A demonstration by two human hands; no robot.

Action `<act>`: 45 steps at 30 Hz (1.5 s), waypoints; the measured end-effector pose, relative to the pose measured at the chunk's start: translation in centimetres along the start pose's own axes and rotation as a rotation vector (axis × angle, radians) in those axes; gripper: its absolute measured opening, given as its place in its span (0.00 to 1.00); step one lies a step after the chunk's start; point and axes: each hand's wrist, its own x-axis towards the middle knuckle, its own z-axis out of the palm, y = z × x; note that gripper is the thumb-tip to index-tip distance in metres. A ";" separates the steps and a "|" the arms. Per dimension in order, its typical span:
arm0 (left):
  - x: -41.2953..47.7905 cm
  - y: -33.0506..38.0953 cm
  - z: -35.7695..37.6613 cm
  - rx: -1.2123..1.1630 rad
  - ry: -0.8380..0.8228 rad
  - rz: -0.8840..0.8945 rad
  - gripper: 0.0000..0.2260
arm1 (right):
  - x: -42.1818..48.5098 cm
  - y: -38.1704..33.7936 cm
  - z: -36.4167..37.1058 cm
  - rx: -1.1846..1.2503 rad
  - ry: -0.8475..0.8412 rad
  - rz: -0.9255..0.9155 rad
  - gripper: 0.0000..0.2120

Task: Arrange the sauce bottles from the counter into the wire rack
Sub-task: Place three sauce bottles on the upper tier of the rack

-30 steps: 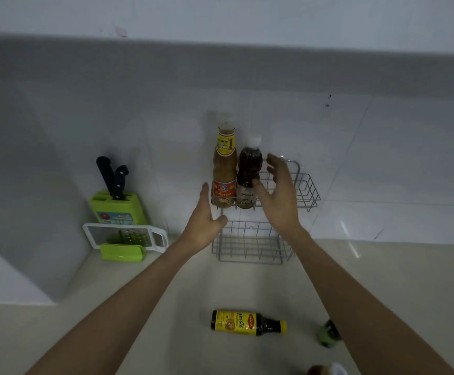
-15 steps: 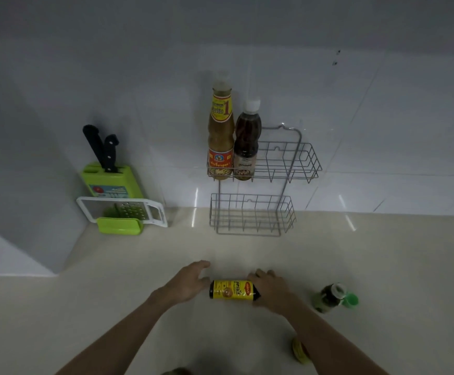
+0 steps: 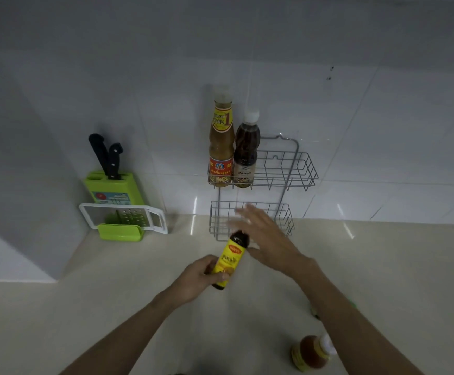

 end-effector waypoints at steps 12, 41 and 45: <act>0.3 10.2 0.3 0.042 0.236 0.386 0.26 | 0.3 -2.1 -4.3 0.925 0.445 0.474 0.14; 2.0 15.4 -3.7 0.214 0.373 0.277 0.40 | 6.0 2.4 -6.4 0.391 0.465 0.421 0.34; -0.9 12.0 -4.7 0.168 0.354 0.262 0.26 | 3.6 -0.1 -4.4 0.409 0.579 0.455 0.38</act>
